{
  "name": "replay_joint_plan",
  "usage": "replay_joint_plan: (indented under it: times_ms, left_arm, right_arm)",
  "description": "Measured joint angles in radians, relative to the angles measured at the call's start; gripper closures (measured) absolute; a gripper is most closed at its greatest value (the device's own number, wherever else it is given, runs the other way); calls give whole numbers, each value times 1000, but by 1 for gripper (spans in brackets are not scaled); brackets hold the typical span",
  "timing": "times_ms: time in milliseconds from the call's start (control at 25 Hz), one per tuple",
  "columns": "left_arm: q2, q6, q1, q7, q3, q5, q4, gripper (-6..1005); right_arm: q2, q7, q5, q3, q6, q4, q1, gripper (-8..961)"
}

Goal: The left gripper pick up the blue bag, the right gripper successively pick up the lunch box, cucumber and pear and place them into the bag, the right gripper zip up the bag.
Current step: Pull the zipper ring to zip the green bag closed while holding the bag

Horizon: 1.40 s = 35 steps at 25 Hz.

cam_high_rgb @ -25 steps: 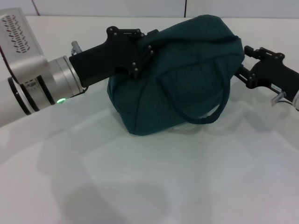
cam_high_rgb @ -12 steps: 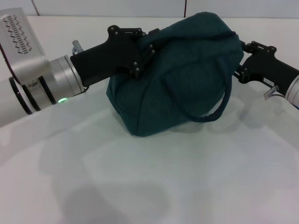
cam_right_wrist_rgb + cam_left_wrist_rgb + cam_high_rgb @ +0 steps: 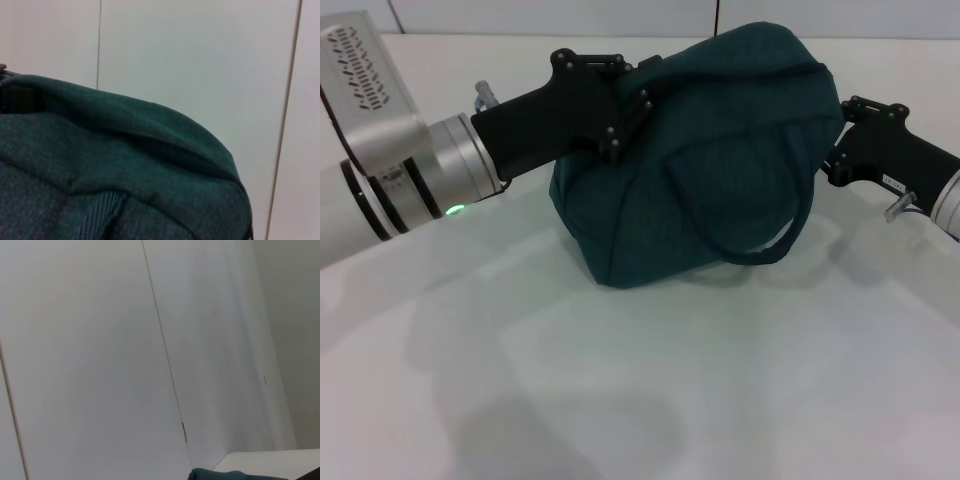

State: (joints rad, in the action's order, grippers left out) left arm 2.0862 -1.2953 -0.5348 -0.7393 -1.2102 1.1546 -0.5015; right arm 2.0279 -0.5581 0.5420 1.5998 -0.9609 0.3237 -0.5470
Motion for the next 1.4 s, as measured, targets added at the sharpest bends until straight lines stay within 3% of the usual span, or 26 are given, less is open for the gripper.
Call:
replay_joint_plan:
  times_ms: [480, 680, 1040, 1400]
  left_arm:
    - [0, 2, -1, 11, 0, -1, 1, 878]
    - [0, 2, -2, 11, -2, -1, 1, 871]
    - [0, 0, 2, 10, 2, -3, 2, 857]
    - [0, -5, 1, 5, 1, -11, 1, 843]
  right_arm:
    - [0, 1, -9, -9, 43, 0, -9, 708]
    - [0, 1, -9, -9, 48, 0, -12, 867]
    - [0, 1, -43, -9, 63, -9, 1, 935]
    - [0, -3, -51, -9, 80, -15, 23, 928]
